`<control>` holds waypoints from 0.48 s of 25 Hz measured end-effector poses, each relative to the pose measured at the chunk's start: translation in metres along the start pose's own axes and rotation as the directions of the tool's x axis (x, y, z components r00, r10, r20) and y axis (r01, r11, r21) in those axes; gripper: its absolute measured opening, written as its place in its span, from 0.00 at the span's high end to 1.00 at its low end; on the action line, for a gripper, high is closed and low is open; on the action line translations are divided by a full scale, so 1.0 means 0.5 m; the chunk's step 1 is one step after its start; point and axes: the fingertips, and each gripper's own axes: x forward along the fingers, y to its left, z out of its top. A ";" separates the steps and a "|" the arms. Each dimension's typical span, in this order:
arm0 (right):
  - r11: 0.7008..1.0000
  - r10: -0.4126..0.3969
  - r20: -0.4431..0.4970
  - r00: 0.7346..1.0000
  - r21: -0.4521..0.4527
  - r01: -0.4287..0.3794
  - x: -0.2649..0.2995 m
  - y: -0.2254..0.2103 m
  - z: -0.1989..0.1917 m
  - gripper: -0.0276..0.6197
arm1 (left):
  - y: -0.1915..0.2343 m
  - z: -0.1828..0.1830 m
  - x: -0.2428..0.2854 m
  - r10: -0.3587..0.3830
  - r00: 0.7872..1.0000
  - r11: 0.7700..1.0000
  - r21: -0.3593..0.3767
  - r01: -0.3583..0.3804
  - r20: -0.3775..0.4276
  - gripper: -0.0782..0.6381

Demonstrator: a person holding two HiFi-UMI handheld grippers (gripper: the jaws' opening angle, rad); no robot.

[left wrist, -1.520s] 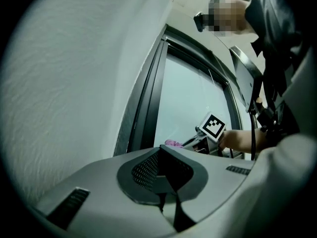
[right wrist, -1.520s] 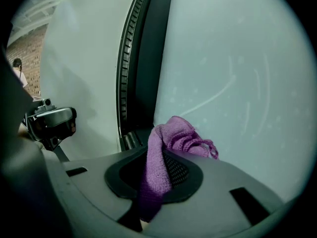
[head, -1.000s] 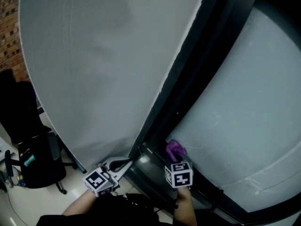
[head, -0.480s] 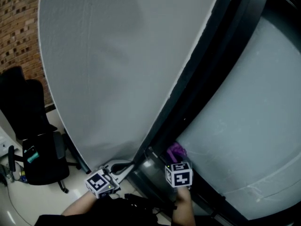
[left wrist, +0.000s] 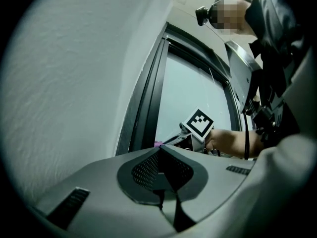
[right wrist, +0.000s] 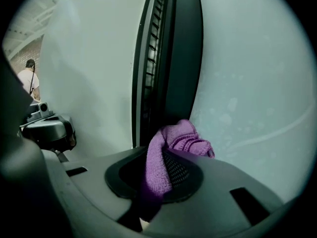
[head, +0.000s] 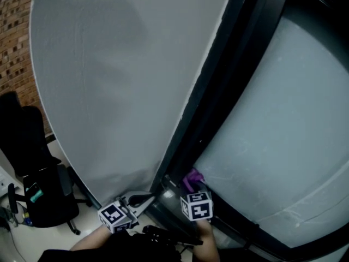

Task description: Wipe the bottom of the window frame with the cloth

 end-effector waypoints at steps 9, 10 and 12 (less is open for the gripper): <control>1.000 0.012 0.011 1.000 -0.013 -0.012 -0.018 0.024 -0.018 0.86 | -0.009 -0.027 -0.007 0.029 1.000 0.998 -0.057 -0.029 -0.011 0.89; 1.000 0.024 0.023 0.999 -0.008 -0.024 -0.022 0.028 -0.023 0.86 | -0.009 -0.027 -0.011 0.041 0.999 0.997 -0.058 -0.042 -0.013 0.89; 0.998 0.056 0.049 0.997 0.003 -0.056 -0.032 0.039 -0.027 0.86 | -0.012 -0.026 -0.018 0.060 0.998 0.997 -0.058 -0.060 -0.010 0.89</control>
